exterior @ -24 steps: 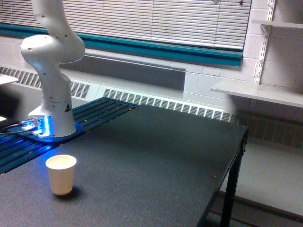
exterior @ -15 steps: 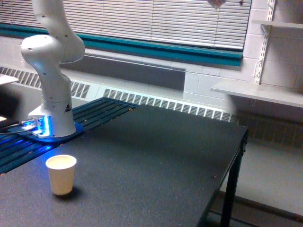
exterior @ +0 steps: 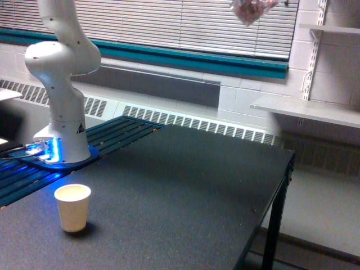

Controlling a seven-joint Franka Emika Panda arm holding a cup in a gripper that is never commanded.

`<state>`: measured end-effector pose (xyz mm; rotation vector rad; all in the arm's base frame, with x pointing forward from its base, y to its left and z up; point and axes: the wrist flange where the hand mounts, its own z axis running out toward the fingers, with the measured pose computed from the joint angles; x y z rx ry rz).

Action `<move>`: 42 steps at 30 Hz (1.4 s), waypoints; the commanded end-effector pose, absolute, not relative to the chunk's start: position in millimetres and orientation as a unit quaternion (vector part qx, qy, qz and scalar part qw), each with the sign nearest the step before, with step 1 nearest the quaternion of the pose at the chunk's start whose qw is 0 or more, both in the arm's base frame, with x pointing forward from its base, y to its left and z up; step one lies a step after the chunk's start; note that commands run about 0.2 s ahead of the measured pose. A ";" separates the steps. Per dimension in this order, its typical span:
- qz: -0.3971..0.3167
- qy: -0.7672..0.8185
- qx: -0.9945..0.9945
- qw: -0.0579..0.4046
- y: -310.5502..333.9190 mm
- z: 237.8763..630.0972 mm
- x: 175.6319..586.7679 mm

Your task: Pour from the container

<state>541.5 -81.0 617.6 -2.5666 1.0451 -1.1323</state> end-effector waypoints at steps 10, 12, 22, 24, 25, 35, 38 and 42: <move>-0.380 0.365 -0.850 -0.006 -200.6 557.4 473.6; -0.380 0.368 -0.849 -0.013 -212.5 548.9 463.0; -0.364 0.377 -0.851 -0.038 -250.2 498.3 414.6; -0.360 0.377 -0.852 -0.043 -256.4 487.8 404.5; -0.359 0.377 -0.853 -0.048 -260.6 482.8 398.4; -0.327 0.384 -0.860 -0.075 -289.0 424.0 339.8; -0.315 0.384 -0.864 -0.087 -296.2 404.2 319.9; -0.296 0.389 -0.867 -0.093 -301.5 376.5 294.0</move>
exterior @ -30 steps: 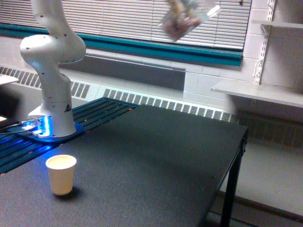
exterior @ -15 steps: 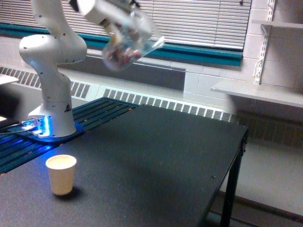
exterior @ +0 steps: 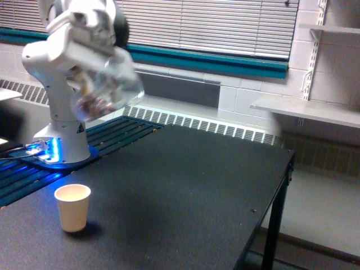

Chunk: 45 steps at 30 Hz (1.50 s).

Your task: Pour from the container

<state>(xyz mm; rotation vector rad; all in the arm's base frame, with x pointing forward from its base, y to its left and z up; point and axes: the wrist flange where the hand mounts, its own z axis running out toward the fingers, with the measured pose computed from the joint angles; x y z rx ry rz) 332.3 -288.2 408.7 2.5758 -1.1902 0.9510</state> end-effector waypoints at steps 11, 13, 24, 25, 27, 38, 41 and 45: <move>0.239 -0.390 0.884 0.097 -291.2 307.5 238.8; 0.237 -0.389 0.885 0.099 -292.0 304.3 234.4; 0.215 -0.385 0.891 0.108 -295.9 285.4 207.5; 0.213 -0.384 0.892 0.109 -296.4 284.1 205.0; 0.206 -0.381 0.894 0.113 -297.4 280.6 198.4; 0.181 -0.402 0.890 0.114 -294.8 264.6 180.4; 0.181 -0.439 0.873 0.112 -295.6 265.3 182.7; 0.184 -0.464 0.859 0.113 -296.9 267.7 186.2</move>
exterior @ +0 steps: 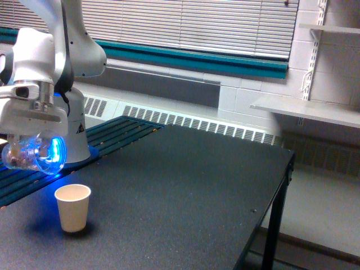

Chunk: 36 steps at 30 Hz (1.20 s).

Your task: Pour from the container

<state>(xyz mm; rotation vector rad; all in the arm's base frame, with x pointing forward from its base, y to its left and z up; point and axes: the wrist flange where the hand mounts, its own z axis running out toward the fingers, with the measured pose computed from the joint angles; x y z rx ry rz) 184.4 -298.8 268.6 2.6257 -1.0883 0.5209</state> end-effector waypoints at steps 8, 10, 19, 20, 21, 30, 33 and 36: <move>0.182 -0.512 0.831 0.120 -297.7 268.7 198.4; 0.178 -0.526 0.823 0.122 -296.9 266.2 201.5; 0.153 -0.547 0.813 0.126 -280.4 243.9 211.1; 0.151 -0.546 0.814 0.127 -278.1 241.4 212.6; 0.150 -0.544 0.816 0.127 -276.1 239.6 214.3; 0.149 -0.482 0.851 0.143 -261.6 232.5 228.4; 0.147 -0.450 0.868 0.150 -255.6 230.5 229.9; 0.141 -0.409 0.888 0.158 -247.8 227.3 229.7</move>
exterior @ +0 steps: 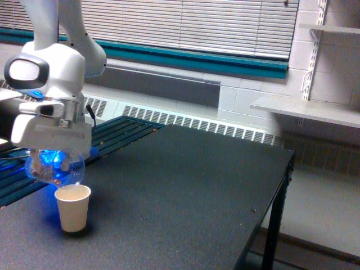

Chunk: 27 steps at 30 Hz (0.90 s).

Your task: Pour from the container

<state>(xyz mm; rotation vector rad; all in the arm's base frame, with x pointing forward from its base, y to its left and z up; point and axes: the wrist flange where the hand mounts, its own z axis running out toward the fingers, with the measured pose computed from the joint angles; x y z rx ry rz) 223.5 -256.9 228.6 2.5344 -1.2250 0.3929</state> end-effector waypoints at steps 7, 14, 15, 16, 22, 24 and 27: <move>0.126 -0.298 0.930 0.177 -231.7 223.0 225.2; 0.125 -0.251 0.940 0.192 -232.6 230.6 223.2; 0.127 -0.252 0.940 0.193 -234.0 232.5 223.9; 0.130 -0.255 0.939 0.193 -235.8 235.2 224.8; 0.139 -0.270 0.933 0.194 -247.1 248.9 227.4; 0.140 -0.272 0.932 0.195 -249.5 251.4 227.6; 0.137 -0.272 0.932 0.197 -251.2 253.8 227.6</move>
